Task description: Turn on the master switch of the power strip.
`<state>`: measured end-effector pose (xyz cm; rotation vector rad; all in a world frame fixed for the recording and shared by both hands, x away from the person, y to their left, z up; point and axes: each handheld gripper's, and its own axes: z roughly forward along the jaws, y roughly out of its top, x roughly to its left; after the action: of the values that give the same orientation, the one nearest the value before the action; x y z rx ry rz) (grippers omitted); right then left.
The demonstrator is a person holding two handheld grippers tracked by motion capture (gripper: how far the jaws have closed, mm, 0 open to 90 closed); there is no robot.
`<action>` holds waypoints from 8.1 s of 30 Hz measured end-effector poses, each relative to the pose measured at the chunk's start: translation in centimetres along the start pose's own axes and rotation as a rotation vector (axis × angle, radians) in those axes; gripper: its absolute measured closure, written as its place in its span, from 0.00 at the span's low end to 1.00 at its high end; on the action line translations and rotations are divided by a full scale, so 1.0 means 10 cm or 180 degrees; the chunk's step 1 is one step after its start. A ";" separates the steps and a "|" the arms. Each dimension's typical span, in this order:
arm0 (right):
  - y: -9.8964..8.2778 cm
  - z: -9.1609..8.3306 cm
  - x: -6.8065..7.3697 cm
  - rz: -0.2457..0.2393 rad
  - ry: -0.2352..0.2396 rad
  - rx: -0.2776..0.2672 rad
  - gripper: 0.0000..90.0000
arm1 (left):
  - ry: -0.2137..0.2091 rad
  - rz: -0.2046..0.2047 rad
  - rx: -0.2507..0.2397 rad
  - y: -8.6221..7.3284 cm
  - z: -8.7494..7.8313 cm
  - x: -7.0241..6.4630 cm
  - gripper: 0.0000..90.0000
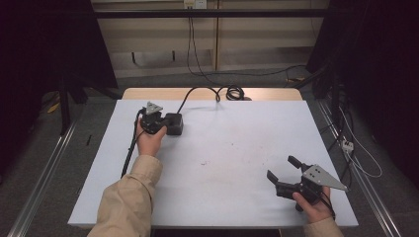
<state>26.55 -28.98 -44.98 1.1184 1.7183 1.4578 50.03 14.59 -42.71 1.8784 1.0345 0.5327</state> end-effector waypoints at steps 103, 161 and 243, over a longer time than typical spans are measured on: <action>0.01 -0.01 0.03 -0.0003 0.0017 -0.0026 0.07 | 0.0027 -0.0299 -0.0080 -0.05 0.01 -0.02 1.00; 0.02 0.01 0.04 -0.0024 0.0033 -0.0018 0.07 | 0.0064 -0.0337 -0.0072 -0.01 -0.05 -0.04 0.77; 0.02 -0.01 0.02 -0.0055 0.0034 0.0004 0.07 | -0.0808 -0.0191 -0.0245 -0.26 -0.73 -0.36 0.07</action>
<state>26.45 -28.86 -44.75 1.0959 1.7321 1.4548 41.77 15.92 -41.10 1.7877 0.8866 0.2857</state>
